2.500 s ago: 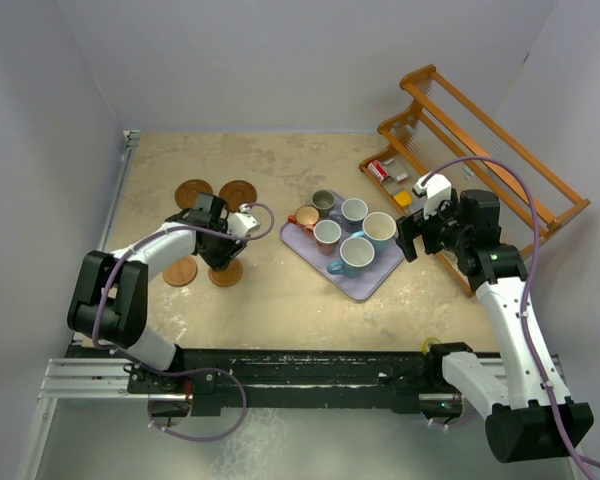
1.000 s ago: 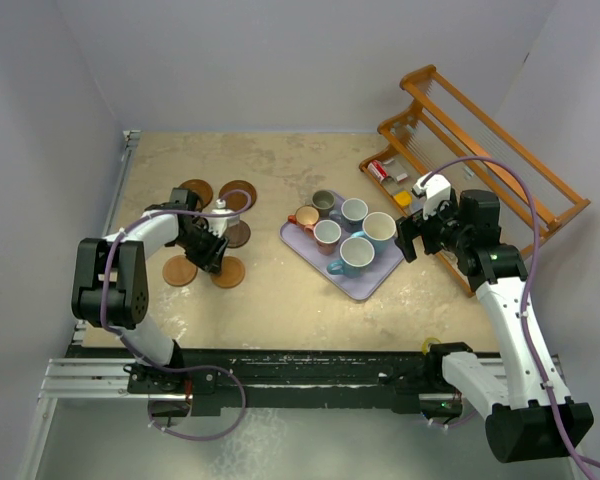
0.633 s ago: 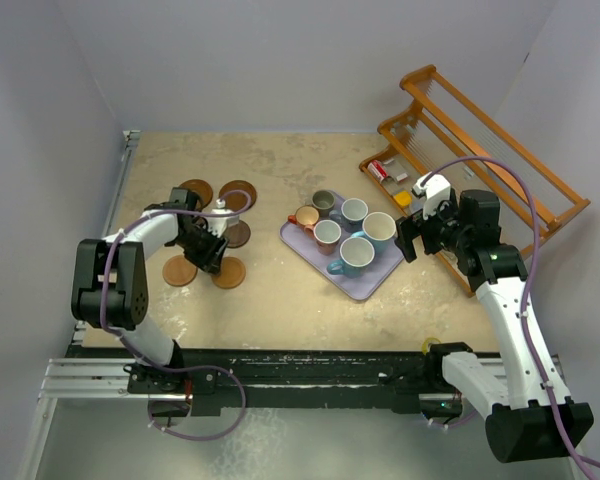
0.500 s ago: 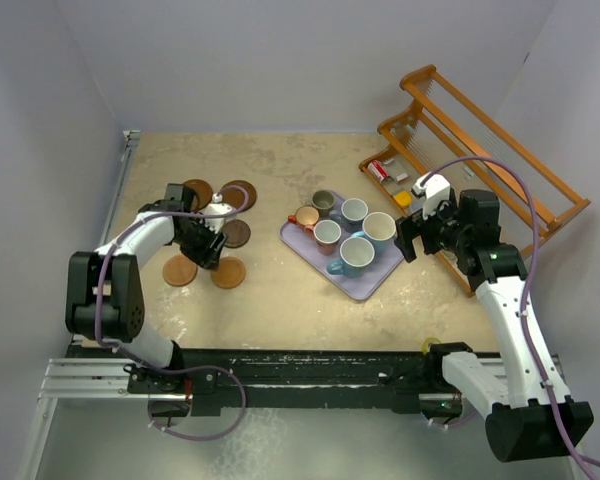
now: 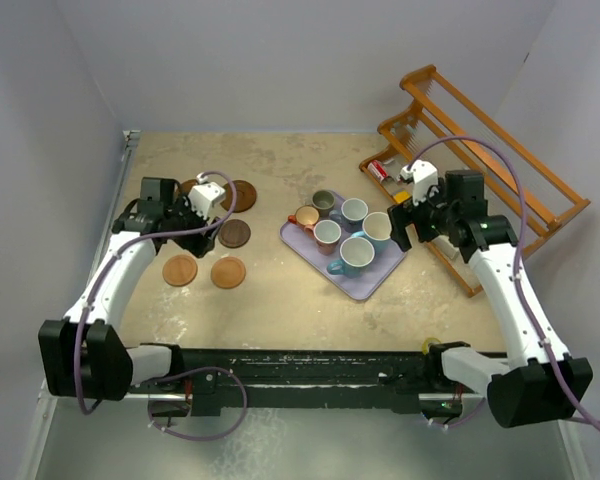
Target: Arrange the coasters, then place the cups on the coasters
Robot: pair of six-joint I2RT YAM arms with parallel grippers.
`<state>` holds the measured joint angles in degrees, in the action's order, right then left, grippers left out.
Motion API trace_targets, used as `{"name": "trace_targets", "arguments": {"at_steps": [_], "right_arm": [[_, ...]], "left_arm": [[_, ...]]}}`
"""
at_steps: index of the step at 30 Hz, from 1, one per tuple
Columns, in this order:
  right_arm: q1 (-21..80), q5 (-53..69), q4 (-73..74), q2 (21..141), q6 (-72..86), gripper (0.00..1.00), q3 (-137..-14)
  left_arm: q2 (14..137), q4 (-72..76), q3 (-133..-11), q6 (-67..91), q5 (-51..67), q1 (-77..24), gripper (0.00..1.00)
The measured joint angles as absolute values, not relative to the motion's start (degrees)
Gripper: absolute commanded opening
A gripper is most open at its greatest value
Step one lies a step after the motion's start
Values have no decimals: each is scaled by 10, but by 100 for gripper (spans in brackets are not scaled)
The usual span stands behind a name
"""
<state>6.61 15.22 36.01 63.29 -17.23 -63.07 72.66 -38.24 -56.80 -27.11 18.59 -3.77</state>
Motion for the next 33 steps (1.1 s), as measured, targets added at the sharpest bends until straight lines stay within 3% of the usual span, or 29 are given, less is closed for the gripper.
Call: {"name": "trace_targets", "arguments": {"at_steps": [10, 33], "right_arm": [[154, 91, 372, 695, -184, 89, -650], [140, 5, 371, 929, -147, 54, -759]], "left_arm": [[655, -353, -550, -268, 184, -39, 73], [596, -294, -479, -307, 222, -50, 72]]}}
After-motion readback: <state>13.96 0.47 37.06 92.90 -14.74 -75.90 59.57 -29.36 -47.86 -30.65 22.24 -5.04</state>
